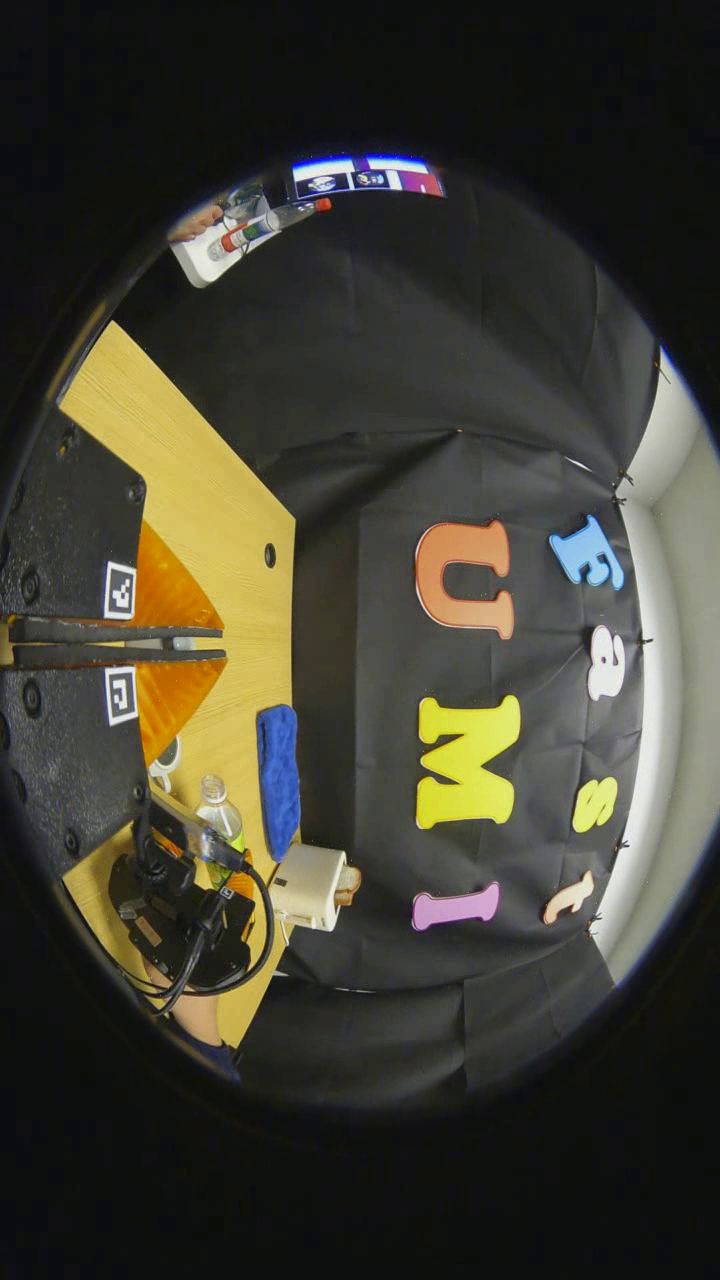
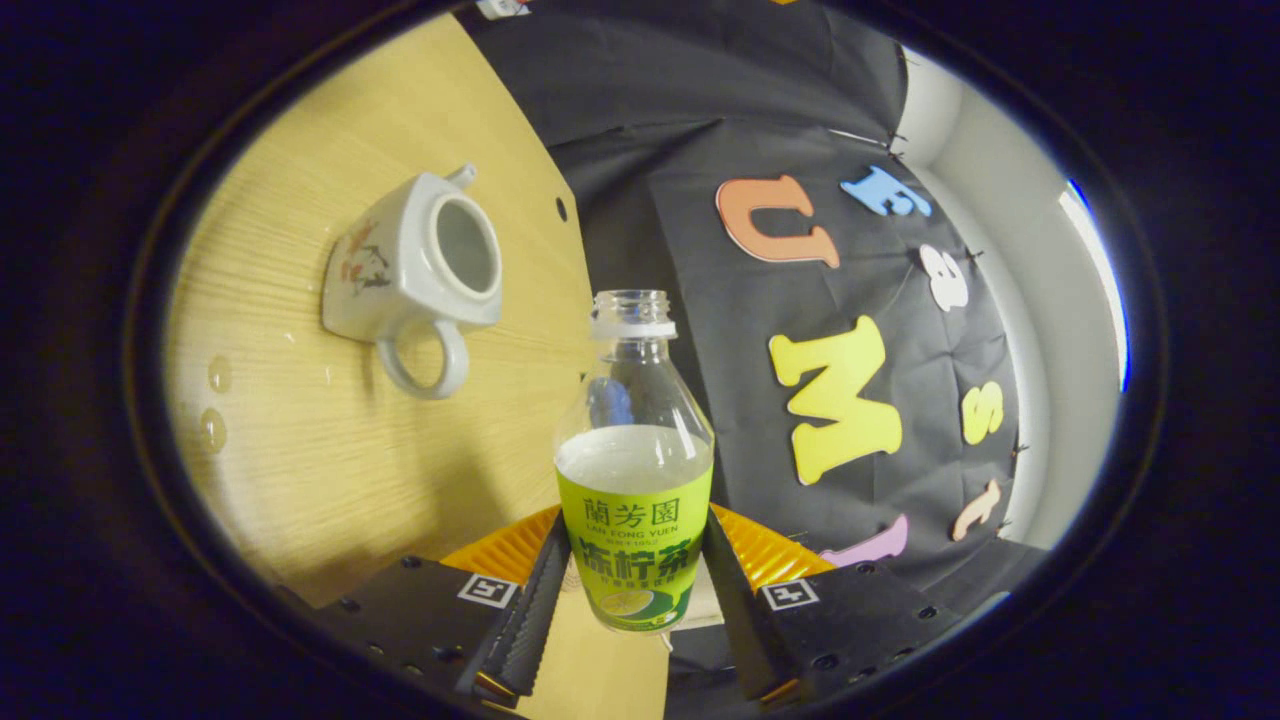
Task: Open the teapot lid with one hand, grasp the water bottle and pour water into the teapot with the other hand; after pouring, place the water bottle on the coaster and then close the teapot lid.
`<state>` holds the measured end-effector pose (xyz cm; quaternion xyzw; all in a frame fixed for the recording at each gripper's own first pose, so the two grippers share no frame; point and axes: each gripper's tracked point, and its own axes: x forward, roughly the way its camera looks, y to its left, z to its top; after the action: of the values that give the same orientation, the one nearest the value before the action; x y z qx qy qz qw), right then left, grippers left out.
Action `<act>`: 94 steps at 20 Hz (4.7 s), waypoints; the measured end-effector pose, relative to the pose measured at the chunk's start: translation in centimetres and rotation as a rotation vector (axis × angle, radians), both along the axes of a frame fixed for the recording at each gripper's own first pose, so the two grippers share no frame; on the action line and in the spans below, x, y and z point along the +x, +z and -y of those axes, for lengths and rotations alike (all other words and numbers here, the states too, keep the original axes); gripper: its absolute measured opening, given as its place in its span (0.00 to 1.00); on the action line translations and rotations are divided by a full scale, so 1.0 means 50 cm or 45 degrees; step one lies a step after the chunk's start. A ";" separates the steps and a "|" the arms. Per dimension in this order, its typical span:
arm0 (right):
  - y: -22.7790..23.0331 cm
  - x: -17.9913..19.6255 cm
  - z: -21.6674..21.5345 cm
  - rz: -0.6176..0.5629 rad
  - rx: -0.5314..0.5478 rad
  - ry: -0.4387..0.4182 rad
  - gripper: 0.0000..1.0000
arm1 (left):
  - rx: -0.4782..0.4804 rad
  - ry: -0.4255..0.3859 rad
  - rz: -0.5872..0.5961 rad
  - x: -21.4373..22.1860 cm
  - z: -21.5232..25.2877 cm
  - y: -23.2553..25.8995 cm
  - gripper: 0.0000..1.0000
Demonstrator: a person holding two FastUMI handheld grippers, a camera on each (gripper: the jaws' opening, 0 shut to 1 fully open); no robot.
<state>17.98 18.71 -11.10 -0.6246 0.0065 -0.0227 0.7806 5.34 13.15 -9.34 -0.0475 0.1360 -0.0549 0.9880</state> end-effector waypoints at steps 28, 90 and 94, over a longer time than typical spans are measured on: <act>0.082 -0.015 -0.082 0.347 -0.702 0.125 0.73 | 0.020 -0.039 -0.013 -0.006 0.007 -0.005 0.04; 0.047 -0.031 -0.051 0.194 -0.260 0.162 0.73 | -0.016 0.026 0.020 0.000 0.002 0.015 0.04; 0.044 -0.035 -0.017 0.081 0.113 0.145 0.73 | -0.042 0.053 0.023 0.001 -0.001 0.021 0.04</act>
<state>16.22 19.56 -8.91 -0.5878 -0.0528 0.0021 0.8073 5.36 13.22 -8.31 -0.0662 0.1251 -0.0372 0.9892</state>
